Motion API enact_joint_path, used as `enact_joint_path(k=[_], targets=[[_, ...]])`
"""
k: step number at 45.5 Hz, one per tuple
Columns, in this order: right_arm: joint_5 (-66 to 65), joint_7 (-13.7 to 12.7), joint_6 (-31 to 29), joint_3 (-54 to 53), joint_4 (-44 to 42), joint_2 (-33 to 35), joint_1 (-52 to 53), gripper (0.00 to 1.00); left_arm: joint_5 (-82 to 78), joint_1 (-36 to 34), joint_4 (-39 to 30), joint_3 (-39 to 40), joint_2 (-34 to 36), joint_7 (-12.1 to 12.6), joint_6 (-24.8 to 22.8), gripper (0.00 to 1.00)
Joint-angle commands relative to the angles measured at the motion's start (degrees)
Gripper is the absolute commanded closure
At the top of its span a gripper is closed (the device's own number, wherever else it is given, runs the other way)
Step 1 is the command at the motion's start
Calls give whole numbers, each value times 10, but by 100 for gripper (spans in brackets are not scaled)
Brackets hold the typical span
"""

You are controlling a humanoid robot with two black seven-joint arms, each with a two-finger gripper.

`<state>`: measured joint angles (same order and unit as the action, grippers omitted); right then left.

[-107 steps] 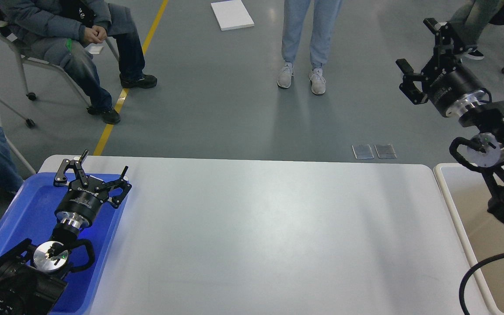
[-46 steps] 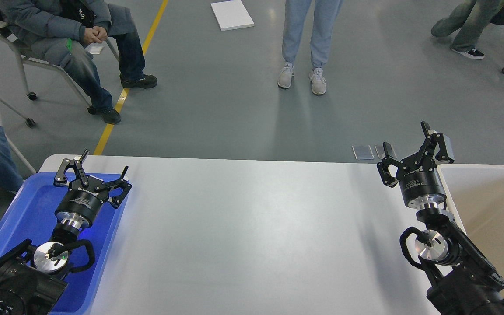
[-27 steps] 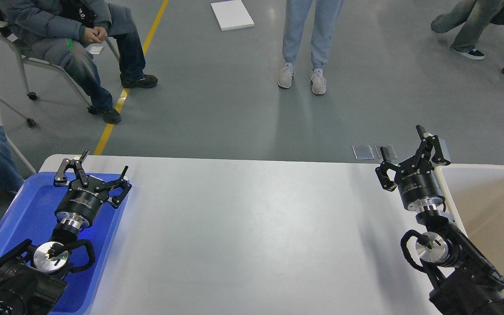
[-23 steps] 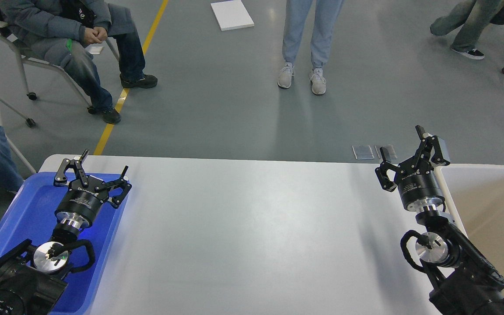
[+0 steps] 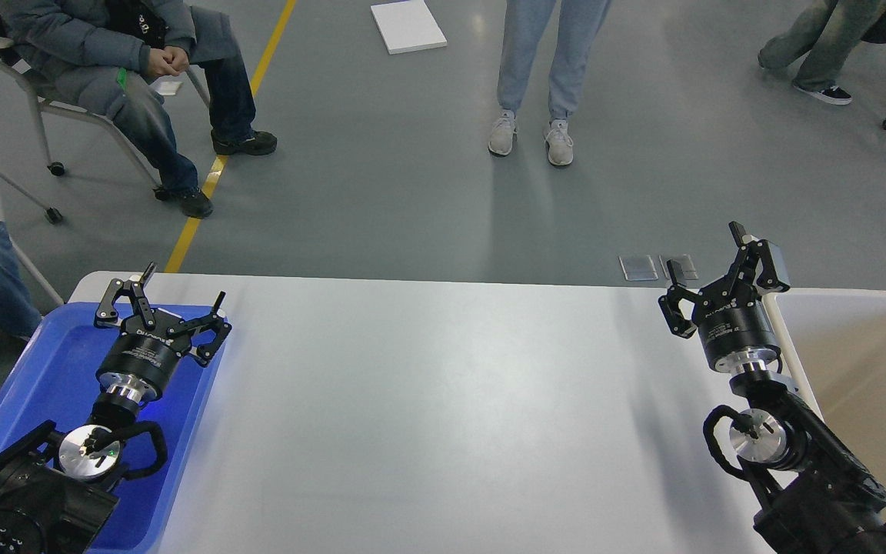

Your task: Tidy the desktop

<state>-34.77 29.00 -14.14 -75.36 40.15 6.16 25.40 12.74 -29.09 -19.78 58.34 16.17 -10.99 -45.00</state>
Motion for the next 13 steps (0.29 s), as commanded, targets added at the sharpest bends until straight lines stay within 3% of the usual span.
enact_joint_path(k=[1,13], targets=[[10,-1,0,-41,5,-18,-2,0,0,0,0,0,0,0,0,0],[15,-1,-1,-42,1,-19,-1,0,0,0,0,0,0,0,0,0]])
